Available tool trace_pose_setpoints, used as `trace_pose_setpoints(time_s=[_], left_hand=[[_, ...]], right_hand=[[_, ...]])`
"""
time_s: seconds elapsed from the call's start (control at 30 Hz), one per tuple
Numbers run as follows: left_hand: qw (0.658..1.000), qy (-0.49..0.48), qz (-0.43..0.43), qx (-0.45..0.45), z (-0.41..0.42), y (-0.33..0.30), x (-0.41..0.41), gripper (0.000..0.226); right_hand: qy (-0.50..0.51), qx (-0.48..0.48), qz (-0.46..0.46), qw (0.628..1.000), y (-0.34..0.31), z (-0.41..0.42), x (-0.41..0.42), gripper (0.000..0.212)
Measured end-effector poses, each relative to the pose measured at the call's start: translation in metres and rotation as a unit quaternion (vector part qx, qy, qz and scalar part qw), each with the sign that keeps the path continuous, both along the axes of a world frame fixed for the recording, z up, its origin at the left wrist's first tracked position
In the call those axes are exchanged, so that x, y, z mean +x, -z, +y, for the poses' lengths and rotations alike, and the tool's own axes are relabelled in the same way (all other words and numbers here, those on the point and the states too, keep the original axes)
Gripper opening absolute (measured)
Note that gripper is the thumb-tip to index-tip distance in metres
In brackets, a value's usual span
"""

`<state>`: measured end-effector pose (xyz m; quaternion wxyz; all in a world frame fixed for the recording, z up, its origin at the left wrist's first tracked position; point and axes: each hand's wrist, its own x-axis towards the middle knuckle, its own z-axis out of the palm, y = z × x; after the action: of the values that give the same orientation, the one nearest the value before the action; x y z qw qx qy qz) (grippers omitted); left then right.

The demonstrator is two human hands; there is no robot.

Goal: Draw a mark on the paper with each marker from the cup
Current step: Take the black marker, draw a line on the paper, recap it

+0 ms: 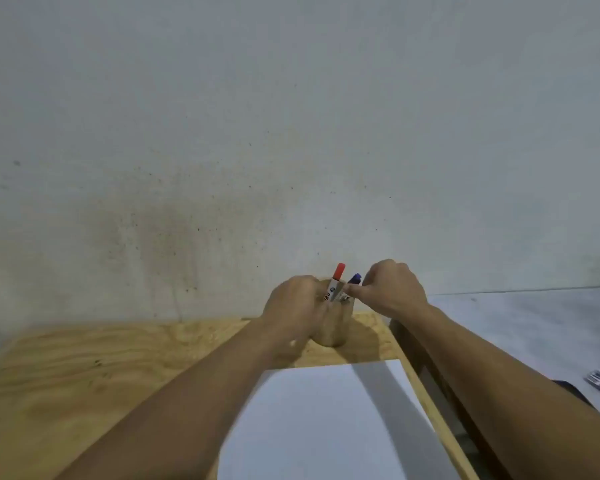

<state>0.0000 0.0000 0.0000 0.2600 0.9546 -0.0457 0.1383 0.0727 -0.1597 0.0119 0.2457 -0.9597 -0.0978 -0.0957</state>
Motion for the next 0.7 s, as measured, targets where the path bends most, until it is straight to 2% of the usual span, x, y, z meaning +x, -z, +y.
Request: trace_pose_setpoints(time_s=[0.23,0.37,0.5,0.63,0.7], left_hand=[[0.999,-0.005,-0.010,-0.036,0.000,0.023,0.005,0.030],[0.999,-0.011,-0.023,-0.024,0.002,0.027,0.008,0.021],[0.996,-0.012,-0.018,-0.092,0.003,0.029,0.010,0.017],[0.993,-0.004,-0.020,-0.112,0.000,0.025,0.009,0.015],[0.995,0.008,-0.032,-0.096,0.002,0.023,0.007,0.018]], right_hand=[[0.024,0.079,0.026,0.996,0.016,0.008,0.000,0.048],[0.035,0.108,0.041,0.993,0.024,0.011,-0.001,0.038],[0.035,0.165,0.028,0.985,0.028,0.012,-0.004,0.033],[0.028,0.186,0.029,0.982,0.031,0.014,-0.005,0.028],[0.023,0.188,0.024,0.982,0.032,0.012,-0.005,0.028]])
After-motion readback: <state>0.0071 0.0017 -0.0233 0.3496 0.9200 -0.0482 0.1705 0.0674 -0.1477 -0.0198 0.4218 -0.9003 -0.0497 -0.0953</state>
